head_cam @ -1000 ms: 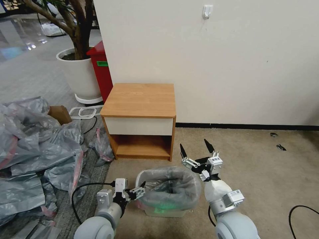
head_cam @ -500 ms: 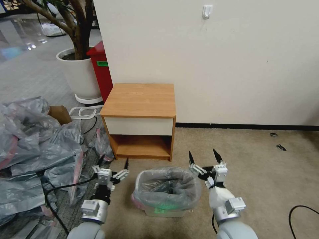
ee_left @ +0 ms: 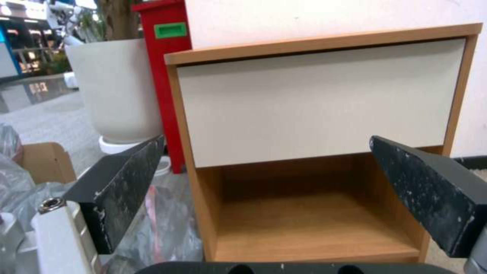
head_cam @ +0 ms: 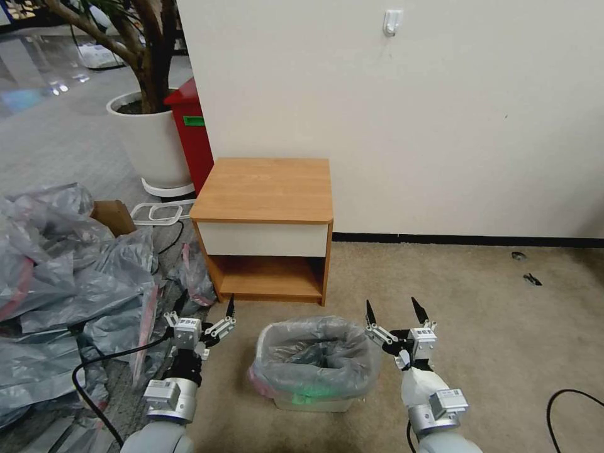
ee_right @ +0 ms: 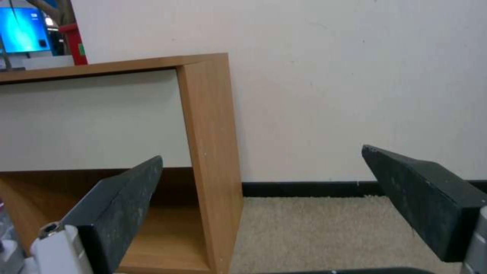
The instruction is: Pick up the garbage bag from the table and place it over the trash can.
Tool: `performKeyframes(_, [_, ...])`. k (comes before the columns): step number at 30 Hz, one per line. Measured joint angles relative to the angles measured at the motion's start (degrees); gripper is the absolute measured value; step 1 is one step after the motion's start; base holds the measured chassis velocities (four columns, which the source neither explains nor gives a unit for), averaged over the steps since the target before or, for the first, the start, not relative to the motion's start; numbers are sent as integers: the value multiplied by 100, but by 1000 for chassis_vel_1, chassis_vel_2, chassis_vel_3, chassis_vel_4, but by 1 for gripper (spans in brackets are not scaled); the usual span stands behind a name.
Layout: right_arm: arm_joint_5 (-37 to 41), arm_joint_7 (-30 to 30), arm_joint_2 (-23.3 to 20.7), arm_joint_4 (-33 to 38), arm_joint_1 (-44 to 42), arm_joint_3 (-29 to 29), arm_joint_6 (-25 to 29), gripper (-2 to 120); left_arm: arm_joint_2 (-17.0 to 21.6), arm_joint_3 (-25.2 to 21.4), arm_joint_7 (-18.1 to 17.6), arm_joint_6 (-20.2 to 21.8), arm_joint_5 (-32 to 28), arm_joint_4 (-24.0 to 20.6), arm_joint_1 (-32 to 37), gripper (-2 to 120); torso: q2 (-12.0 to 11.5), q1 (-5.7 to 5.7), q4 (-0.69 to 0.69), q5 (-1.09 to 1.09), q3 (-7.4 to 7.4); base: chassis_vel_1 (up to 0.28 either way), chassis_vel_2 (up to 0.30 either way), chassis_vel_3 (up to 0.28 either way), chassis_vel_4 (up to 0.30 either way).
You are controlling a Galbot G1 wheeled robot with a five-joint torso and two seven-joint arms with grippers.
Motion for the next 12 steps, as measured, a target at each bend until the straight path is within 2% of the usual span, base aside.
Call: performKeyframes(12, [1, -5, -3, 7, 4, -3, 0, 100, 3, 5, -5, -2, -9, -5, -1, 100, 0, 0, 0, 0, 0, 0, 0, 0, 0])
